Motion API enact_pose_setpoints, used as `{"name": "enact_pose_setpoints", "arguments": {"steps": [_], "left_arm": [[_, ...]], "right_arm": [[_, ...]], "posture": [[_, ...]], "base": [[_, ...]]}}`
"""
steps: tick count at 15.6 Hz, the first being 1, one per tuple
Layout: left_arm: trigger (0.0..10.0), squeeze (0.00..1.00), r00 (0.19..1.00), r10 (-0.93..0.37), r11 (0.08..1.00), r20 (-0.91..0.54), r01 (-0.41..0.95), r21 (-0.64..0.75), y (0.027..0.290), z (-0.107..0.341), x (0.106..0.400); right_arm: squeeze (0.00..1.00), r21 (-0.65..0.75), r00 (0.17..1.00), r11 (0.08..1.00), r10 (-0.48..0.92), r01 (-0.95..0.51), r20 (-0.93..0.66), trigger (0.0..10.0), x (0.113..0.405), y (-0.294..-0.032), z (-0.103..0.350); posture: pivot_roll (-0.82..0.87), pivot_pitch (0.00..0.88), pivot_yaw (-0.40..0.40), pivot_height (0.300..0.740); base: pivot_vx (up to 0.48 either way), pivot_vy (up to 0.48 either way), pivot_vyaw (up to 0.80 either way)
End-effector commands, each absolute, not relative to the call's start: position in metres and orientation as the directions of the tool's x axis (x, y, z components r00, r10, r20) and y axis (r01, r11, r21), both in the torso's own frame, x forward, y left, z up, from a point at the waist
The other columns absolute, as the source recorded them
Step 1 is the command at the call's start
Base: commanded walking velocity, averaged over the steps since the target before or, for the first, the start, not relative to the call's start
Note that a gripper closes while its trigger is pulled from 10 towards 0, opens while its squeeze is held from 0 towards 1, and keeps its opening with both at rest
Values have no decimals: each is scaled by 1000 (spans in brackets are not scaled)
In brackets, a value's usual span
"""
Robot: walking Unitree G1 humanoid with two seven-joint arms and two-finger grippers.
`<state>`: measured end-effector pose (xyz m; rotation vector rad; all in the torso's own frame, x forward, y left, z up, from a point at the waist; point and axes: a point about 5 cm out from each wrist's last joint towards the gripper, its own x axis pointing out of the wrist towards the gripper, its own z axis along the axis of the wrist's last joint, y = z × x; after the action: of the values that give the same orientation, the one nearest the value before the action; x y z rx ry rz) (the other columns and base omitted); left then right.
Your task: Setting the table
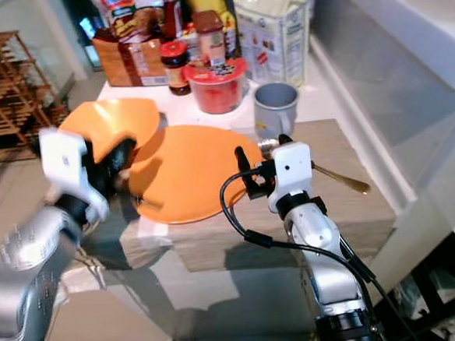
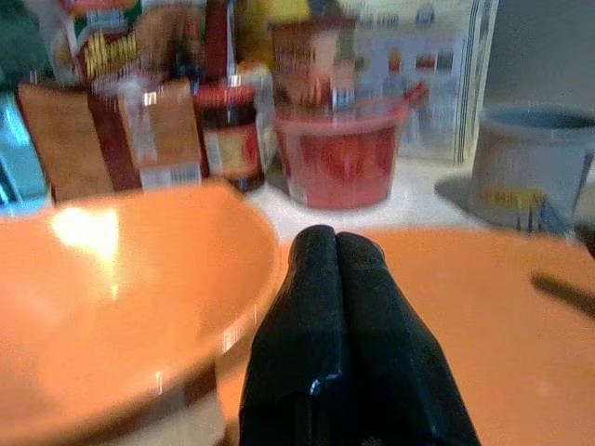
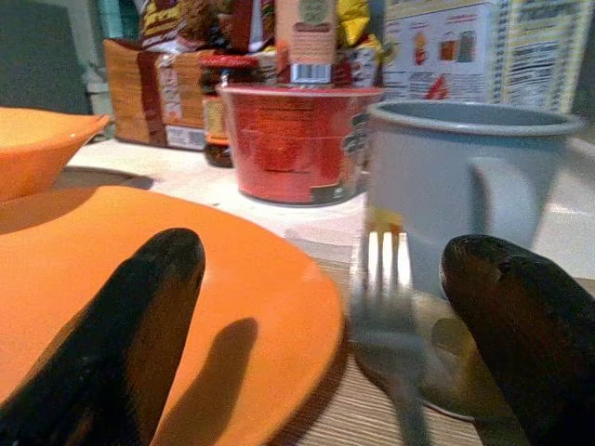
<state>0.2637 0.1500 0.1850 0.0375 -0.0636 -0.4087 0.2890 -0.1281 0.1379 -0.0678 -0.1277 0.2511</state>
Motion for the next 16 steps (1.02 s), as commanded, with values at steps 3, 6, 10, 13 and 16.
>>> {"name": "enact_pose_setpoints", "arguments": {"steps": [3,6,10,13,16], "left_arm": [[10000,0,898,-434,901,79,429,65,148,195,252],[10000,0,895,-443,896,56,440,61,147,190,252],[10000,0,875,-483,874,-13,483,44,141,181,260],[10000,0,871,-485,873,-76,488,20,145,171,270],[10000,0,874,-467,882,-135,471,0,151,159,276]], "right_arm": [[0,-92,957,964,261,-250,128,10000,292,-126,139],[0,-91,955,963,266,-255,133,10000,294,-124,140],[0,-76,953,965,261,-252,152,10000,296,-125,146],[0,-53,951,967,256,-251,171,10000,294,-128,157],[0,-61,947,958,286,-280,142,10000,286,-129,154]], "posture": [[-37,0,80,740],[-32,0,75,740],[-44,0,77,740],[-62,0,82,740],[-74,0,85,740]], "base": [[0,0,0],[0,0,0],[0,0,0],[0,0,0],[0,0,0]]}}
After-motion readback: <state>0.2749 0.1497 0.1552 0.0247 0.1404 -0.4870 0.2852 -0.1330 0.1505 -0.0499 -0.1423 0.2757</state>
